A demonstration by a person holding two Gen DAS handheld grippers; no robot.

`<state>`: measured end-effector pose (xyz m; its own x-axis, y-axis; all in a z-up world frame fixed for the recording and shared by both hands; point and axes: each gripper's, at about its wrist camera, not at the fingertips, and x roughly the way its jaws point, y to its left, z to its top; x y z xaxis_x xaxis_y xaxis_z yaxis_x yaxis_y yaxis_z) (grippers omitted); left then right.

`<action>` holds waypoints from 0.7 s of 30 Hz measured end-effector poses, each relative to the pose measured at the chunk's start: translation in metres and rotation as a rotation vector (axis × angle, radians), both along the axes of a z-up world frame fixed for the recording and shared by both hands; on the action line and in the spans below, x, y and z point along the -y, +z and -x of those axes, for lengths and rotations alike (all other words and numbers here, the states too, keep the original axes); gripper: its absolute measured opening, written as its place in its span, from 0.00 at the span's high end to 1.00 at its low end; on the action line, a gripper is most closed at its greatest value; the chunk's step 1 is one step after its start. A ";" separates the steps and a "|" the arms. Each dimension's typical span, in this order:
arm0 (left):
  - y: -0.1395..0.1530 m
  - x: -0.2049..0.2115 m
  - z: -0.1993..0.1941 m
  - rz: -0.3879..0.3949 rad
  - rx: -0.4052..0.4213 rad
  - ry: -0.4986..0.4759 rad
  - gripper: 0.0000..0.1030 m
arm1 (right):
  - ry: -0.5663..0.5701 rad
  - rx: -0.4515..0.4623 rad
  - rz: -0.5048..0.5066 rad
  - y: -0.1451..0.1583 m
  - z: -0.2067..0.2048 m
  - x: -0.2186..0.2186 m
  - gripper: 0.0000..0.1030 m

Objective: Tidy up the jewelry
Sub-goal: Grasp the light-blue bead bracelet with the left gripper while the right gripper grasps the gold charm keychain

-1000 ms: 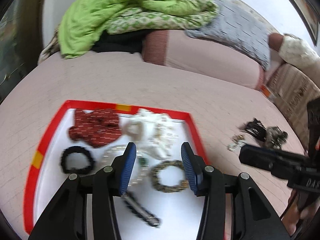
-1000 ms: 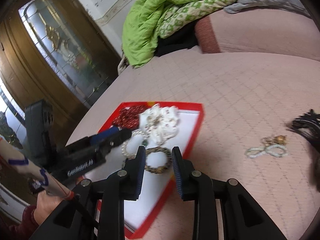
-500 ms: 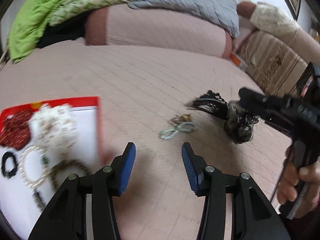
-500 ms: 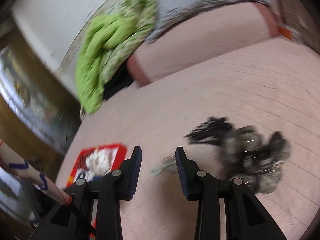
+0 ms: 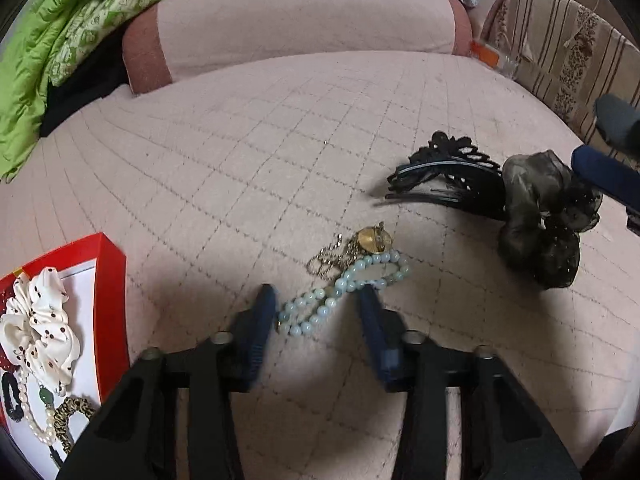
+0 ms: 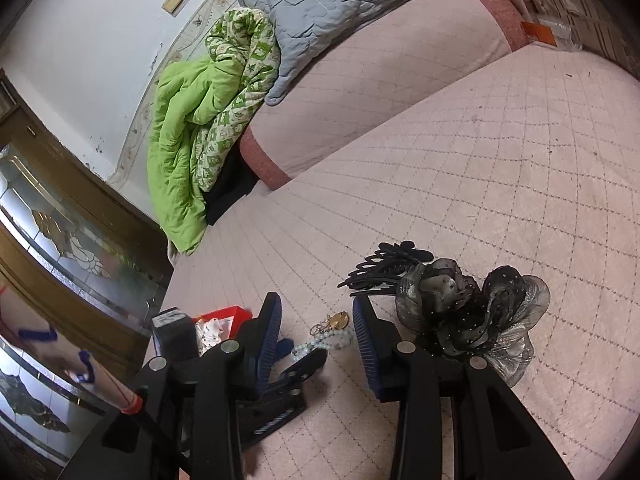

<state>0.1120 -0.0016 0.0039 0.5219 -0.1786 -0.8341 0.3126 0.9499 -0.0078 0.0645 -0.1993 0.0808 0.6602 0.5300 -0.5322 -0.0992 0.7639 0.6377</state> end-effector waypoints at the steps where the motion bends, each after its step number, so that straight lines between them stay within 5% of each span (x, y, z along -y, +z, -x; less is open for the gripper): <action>1: 0.001 -0.002 0.000 0.005 0.001 0.011 0.81 | 0.000 -0.003 -0.001 -0.001 0.000 0.000 0.60; 5: 0.005 -0.015 0.006 0.059 -0.008 0.022 0.94 | 0.000 -0.010 -0.002 -0.001 -0.002 -0.001 0.60; 12: 0.033 -0.034 0.048 0.213 0.041 -0.003 0.94 | 0.031 -0.033 0.033 -0.006 -0.008 -0.018 0.59; 21: 0.066 -0.062 0.064 0.343 0.098 -0.006 0.94 | 0.084 -0.088 0.223 -0.031 -0.032 -0.056 0.59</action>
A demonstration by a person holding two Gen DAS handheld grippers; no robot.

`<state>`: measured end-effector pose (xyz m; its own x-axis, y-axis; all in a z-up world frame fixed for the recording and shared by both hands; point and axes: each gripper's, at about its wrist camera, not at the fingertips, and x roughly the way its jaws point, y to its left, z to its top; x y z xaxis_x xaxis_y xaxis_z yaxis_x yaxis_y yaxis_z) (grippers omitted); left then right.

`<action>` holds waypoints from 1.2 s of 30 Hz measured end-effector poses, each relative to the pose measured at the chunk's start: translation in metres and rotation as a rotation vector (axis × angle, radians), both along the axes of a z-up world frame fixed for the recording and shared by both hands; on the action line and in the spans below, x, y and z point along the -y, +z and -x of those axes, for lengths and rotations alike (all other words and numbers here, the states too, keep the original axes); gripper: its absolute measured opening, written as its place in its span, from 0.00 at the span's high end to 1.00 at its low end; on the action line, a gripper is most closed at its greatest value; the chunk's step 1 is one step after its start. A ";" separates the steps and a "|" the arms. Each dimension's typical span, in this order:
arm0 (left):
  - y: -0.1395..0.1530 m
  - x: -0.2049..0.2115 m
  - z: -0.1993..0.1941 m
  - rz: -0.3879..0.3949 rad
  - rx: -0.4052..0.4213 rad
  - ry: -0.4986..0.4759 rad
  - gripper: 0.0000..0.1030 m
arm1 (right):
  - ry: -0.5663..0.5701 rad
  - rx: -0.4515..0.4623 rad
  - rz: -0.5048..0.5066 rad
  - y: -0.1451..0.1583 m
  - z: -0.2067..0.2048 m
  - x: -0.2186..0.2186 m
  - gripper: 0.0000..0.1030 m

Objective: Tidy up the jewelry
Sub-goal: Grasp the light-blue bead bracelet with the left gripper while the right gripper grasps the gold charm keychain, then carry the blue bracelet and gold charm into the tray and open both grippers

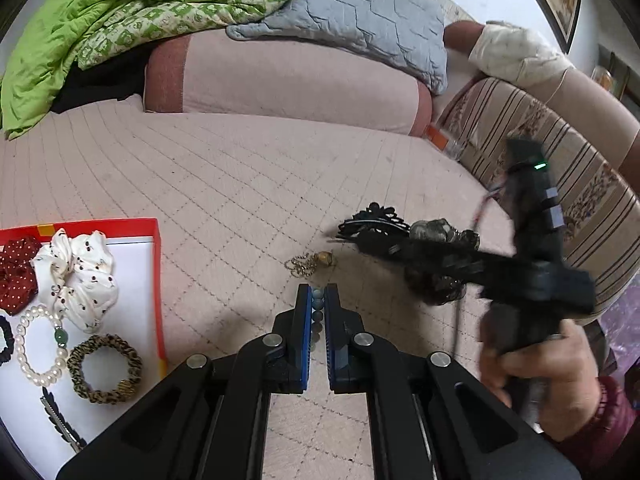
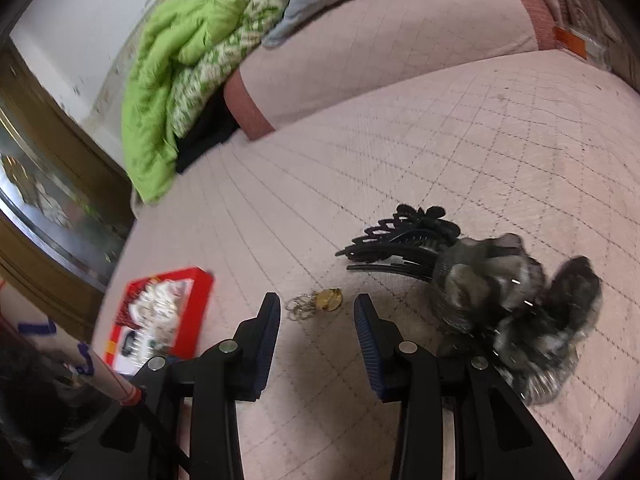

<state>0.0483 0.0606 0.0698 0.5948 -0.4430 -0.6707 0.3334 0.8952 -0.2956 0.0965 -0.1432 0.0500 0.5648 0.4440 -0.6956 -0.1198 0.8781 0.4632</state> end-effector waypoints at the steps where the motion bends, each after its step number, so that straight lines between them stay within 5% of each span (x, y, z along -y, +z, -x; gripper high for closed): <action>1: 0.000 -0.002 0.000 0.006 -0.001 -0.002 0.94 | 0.005 -0.004 0.020 -0.003 -0.003 -0.004 0.59; 14: 0.000 -0.033 0.001 0.051 -0.017 -0.011 0.94 | 0.049 -0.020 0.315 -0.036 -0.033 -0.062 0.60; 16: 0.001 -0.035 0.002 0.060 -0.014 -0.010 0.94 | 0.072 0.001 0.392 -0.037 -0.030 -0.070 0.66; 18: 0.001 -0.034 0.000 0.064 -0.015 -0.011 0.94 | 0.075 0.005 0.422 -0.037 -0.029 -0.070 0.84; 26: 0.001 -0.031 0.002 0.057 -0.004 -0.010 0.94 | 0.064 0.024 0.331 -0.025 -0.020 -0.055 0.85; 36: 0.010 -0.021 0.005 0.052 0.024 -0.013 0.94 | 0.057 0.190 0.182 0.030 0.007 -0.052 0.85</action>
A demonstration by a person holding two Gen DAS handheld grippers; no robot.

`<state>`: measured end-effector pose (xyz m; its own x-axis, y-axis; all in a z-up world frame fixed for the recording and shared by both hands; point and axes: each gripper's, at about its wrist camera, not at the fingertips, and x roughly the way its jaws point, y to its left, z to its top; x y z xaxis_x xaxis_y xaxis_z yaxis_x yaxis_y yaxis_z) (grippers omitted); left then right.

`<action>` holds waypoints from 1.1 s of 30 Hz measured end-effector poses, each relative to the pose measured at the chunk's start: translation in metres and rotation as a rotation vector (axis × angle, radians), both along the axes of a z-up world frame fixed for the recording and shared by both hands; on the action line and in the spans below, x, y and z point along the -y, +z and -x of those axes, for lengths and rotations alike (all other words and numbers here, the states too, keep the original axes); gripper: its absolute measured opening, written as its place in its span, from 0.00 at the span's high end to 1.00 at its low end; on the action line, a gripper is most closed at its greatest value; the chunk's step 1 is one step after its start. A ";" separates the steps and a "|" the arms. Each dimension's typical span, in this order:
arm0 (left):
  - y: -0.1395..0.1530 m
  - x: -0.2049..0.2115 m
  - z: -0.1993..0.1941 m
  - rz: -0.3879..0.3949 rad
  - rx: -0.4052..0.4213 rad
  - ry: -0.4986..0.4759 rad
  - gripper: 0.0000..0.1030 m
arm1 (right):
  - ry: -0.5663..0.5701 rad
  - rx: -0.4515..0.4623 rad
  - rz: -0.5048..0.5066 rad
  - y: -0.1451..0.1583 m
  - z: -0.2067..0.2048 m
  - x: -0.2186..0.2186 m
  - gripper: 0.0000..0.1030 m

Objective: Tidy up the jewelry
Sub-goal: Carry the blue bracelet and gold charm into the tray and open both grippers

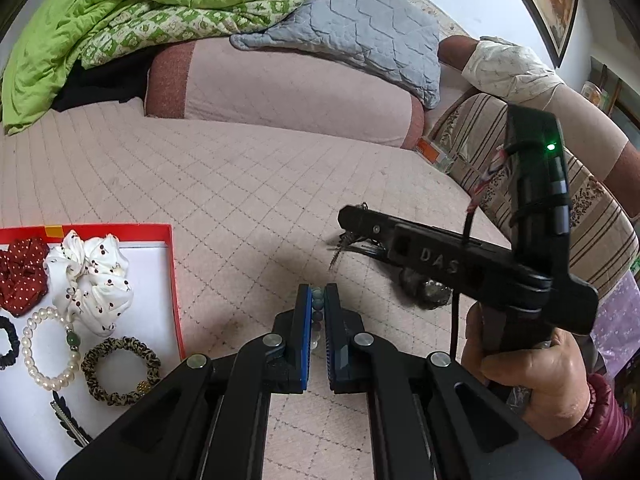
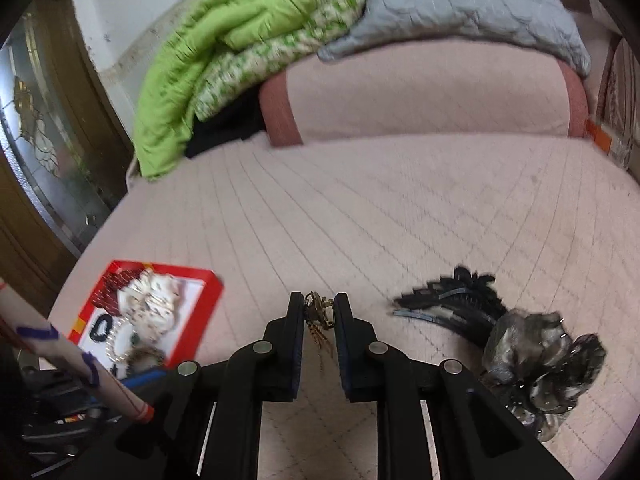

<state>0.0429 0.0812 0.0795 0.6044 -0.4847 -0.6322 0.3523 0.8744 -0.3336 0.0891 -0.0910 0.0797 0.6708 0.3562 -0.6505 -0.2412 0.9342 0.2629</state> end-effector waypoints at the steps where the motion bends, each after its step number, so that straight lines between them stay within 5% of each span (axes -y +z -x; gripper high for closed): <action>1: 0.002 -0.001 0.002 0.000 0.005 0.002 0.94 | 0.002 0.012 -0.020 0.004 0.002 -0.001 0.85; 17: 0.025 -0.096 0.059 -0.001 0.059 0.187 0.94 | 0.081 0.120 -0.180 0.025 0.067 -0.047 0.85; 25: 0.007 -0.178 0.081 0.001 0.008 0.355 0.94 | 0.279 0.117 -0.163 0.013 0.100 -0.119 0.85; 33: -0.021 -0.215 0.075 0.063 -0.102 0.407 0.94 | 0.422 0.050 -0.109 -0.016 0.112 -0.166 0.85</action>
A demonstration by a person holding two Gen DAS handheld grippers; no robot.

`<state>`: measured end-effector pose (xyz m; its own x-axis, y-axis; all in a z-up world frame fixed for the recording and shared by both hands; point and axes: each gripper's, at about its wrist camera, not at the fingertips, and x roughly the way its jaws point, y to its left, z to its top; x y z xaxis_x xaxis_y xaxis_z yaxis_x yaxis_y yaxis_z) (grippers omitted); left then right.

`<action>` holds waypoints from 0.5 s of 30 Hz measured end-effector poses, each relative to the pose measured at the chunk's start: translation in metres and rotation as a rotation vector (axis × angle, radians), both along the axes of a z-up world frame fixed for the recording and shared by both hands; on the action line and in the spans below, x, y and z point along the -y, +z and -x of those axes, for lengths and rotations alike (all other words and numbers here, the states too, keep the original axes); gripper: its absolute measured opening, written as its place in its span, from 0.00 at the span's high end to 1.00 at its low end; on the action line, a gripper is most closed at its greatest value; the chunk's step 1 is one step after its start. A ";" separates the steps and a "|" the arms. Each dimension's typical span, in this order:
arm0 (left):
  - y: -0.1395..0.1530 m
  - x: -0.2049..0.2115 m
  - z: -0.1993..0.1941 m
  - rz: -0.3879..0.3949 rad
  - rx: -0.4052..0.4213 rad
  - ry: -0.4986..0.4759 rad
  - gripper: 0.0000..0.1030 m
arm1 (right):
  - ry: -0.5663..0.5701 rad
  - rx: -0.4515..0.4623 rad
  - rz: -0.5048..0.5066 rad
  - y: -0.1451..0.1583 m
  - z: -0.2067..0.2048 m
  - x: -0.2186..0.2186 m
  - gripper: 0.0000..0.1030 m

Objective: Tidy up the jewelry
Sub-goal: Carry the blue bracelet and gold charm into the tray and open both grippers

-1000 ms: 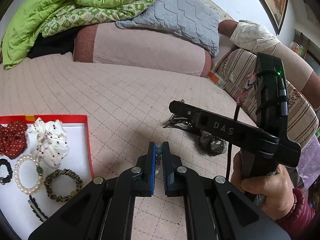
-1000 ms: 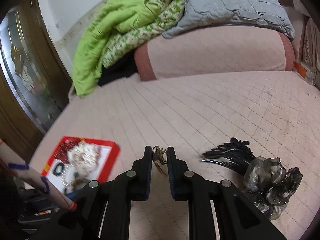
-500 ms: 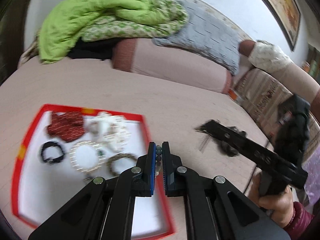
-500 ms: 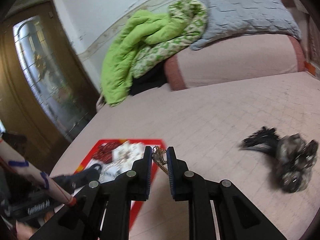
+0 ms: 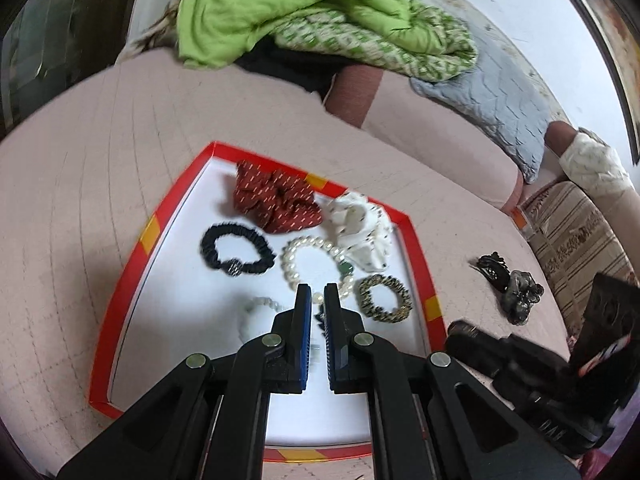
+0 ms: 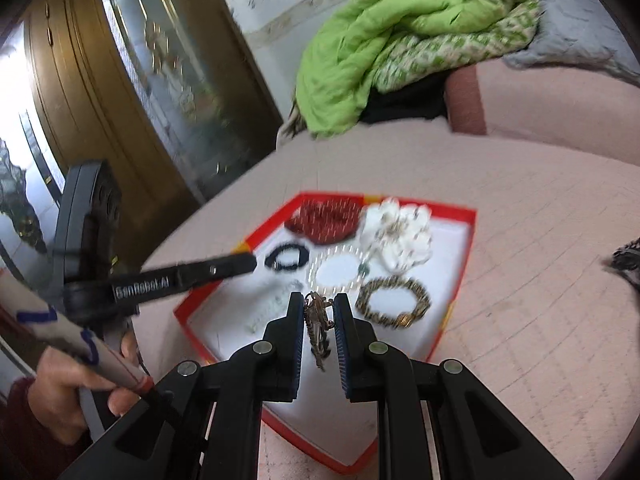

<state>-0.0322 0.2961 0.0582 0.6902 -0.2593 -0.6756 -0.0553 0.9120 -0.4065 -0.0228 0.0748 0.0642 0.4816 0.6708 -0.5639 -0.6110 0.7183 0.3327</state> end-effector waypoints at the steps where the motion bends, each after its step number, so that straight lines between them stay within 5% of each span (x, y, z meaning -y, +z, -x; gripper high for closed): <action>1: -0.002 0.000 -0.001 0.002 -0.009 0.002 0.94 | 0.006 -0.011 0.017 -0.005 -0.001 -0.003 0.85; 15: -0.011 0.008 -0.007 -0.031 -0.047 -0.009 0.94 | -0.025 -0.061 0.157 -0.035 -0.016 -0.014 0.84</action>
<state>-0.0249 0.2883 0.0476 0.6552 -0.2434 -0.7152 -0.0658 0.9247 -0.3751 -0.0065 0.0892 0.0292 0.4587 0.5607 -0.6893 -0.5745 0.7789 0.2513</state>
